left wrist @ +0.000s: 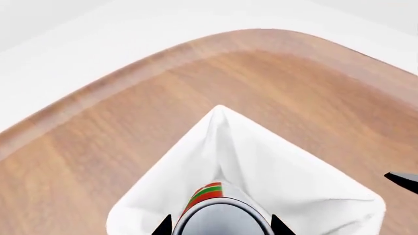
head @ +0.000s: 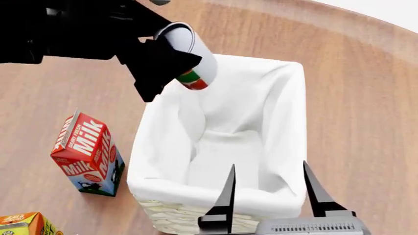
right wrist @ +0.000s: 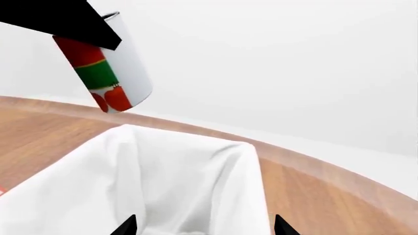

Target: Pick up the tomato sauce, and put it in the basket.

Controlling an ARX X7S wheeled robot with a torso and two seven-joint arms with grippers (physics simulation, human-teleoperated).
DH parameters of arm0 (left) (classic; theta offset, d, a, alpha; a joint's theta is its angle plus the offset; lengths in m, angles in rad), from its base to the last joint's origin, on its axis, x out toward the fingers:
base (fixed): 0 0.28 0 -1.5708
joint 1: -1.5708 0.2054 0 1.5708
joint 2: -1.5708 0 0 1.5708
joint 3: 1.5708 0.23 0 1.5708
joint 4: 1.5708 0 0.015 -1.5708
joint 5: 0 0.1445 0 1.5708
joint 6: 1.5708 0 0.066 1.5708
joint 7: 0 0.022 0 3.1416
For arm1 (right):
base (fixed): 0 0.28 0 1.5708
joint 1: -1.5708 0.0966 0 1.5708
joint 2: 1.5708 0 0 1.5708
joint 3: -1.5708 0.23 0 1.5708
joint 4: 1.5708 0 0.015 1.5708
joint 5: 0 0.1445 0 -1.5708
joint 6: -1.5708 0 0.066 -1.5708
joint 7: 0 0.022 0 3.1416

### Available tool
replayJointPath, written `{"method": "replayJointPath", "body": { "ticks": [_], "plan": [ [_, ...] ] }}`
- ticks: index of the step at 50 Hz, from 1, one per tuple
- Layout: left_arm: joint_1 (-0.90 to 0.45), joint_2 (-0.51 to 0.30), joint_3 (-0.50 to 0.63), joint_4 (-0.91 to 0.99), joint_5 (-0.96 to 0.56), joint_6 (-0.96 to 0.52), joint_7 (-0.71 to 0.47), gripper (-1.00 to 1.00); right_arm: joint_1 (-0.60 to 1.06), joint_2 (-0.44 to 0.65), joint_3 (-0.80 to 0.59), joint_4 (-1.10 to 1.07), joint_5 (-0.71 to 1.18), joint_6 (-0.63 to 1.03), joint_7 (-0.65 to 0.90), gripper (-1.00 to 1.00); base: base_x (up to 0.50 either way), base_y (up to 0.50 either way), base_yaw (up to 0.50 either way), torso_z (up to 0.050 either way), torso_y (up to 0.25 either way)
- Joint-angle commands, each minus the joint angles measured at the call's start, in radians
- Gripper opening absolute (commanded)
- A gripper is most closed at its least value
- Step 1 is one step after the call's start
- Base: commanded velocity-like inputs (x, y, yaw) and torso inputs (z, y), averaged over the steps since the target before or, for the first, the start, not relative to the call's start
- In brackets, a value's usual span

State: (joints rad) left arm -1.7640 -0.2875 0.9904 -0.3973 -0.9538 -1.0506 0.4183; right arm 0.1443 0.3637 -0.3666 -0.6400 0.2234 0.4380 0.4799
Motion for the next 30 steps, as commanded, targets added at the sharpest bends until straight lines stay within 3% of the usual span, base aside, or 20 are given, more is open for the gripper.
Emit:
{"method": "replayJointPath", "body": {
  "ticks": [1,21,30],
  "plan": [
    [-0.020,0.101,0.054,-0.168,0.072,0.080,0.075,-1.00,0.000,0.004,0.007,0.002,0.007,-0.001,0.004,1.00,0.00,0.00,0.00,0.000,0.000],
    [-0.001,0.283,0.157,-0.494,0.182,0.236,0.171,-1.00,0.000,0.008,0.003,0.019,0.009,-0.025,0.000,1.00,0.00,0.00,0.00,0.000,0.000],
    [-0.039,0.287,0.426,-0.565,-0.075,0.342,0.113,-1.00,0.002,0.010,-0.002,0.021,0.009,-0.024,0.000,1.00,0.00,0.00,0.00,0.000,0.000]
  ]
}}
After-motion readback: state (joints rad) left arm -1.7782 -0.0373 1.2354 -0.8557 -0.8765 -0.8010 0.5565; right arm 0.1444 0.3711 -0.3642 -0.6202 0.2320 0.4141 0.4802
